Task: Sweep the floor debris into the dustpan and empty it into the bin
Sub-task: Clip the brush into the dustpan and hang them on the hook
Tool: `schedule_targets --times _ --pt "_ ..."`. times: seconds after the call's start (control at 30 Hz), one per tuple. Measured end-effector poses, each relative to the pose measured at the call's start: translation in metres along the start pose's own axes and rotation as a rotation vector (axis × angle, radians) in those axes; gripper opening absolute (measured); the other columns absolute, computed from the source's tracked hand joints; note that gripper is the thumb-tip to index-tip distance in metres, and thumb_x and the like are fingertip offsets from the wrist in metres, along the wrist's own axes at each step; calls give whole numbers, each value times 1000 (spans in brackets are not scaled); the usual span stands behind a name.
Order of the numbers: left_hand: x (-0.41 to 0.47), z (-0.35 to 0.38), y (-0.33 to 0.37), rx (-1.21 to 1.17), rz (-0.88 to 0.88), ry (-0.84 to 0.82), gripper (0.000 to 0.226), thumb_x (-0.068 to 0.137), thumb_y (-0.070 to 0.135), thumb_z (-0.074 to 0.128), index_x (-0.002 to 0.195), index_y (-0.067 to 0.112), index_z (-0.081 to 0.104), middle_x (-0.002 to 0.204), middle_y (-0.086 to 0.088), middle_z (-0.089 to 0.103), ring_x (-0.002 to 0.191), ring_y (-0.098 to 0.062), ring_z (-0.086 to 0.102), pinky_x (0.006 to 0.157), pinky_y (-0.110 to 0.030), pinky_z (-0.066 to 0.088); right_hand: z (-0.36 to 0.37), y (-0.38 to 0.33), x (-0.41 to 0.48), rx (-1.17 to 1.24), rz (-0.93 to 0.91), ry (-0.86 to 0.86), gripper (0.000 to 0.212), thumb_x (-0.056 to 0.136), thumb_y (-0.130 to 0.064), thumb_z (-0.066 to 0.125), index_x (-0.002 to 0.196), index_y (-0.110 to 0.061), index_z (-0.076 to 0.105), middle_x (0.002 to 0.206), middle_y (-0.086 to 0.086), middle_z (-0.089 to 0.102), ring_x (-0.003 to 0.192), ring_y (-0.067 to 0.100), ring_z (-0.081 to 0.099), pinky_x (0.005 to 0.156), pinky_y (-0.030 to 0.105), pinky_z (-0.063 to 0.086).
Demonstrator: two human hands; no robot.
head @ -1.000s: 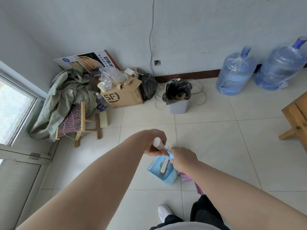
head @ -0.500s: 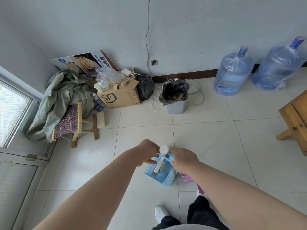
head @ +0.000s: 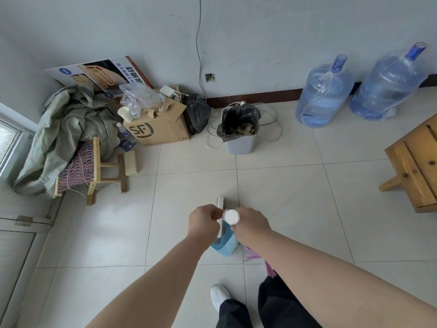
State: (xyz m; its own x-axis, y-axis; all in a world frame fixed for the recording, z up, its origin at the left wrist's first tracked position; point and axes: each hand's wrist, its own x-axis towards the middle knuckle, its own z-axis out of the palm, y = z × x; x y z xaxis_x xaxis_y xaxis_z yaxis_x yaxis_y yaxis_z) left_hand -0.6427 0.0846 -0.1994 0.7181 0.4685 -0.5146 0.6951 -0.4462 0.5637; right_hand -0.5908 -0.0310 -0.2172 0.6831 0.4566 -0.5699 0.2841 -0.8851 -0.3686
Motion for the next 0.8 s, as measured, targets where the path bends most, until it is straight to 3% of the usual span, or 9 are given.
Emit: schedule_targets --times 0.07,0.17,0.3,0.43,0.53,0.67,0.73,0.8 --pt "2 4 2 -19 8 19 49 75 -16 35 101 7 71 99 -8 71 101 -26 62 68 -19 45 -6 2 4 18 3 16 29 96 -15 55 124 -11 61 121 8 64 113 29 60 89 33 50" --pt "9 8 7 -36 63 -8 57 69 -17 35 104 12 70 107 0 70 104 -15 61 80 -18 42 -16 10 13 -18 -27 29 31 98 -19 54 127 -10 58 124 9 61 114 29 59 92 33 49" --pt "25 11 8 -22 93 -41 49 66 -17 34 88 17 60 99 -1 70 101 -15 64 82 -22 49 -20 19 25 -98 -76 -19 31 97 -25 53 124 -13 61 121 8 61 111 28 59 87 34 49" --pt "32 10 7 46 86 -59 45 72 -16 42 98 15 62 96 4 68 95 -12 63 70 -12 42 -13 21 34 -121 -135 -20 24 92 -24 55 112 -13 61 105 5 61 97 27 61 73 30 47" --pt "31 16 4 83 62 -45 35 77 -8 53 103 14 63 93 7 65 96 -14 64 75 -20 47 -6 25 37 -109 -147 -41 25 87 -22 55 108 -8 59 91 3 51 83 24 53 65 28 40" --pt "27 21 9 124 66 -49 23 81 10 67 103 16 63 96 4 67 96 -18 64 81 -29 51 -12 31 36 -159 -171 -141 20 83 -19 53 101 -10 51 82 1 45 78 24 50 57 26 33" --pt "25 23 12 180 102 -67 23 83 14 67 105 15 63 102 1 68 97 -20 63 81 -30 51 -18 33 30 -177 -187 -191 17 81 -15 51 93 -13 39 75 0 41 77 27 51 58 26 35" --pt "25 22 14 224 139 -87 21 85 15 65 106 12 62 104 -2 69 99 -23 63 84 -34 52 -23 35 25 -199 -205 -182 16 83 -17 51 97 -14 43 80 0 43 80 26 52 61 28 38"
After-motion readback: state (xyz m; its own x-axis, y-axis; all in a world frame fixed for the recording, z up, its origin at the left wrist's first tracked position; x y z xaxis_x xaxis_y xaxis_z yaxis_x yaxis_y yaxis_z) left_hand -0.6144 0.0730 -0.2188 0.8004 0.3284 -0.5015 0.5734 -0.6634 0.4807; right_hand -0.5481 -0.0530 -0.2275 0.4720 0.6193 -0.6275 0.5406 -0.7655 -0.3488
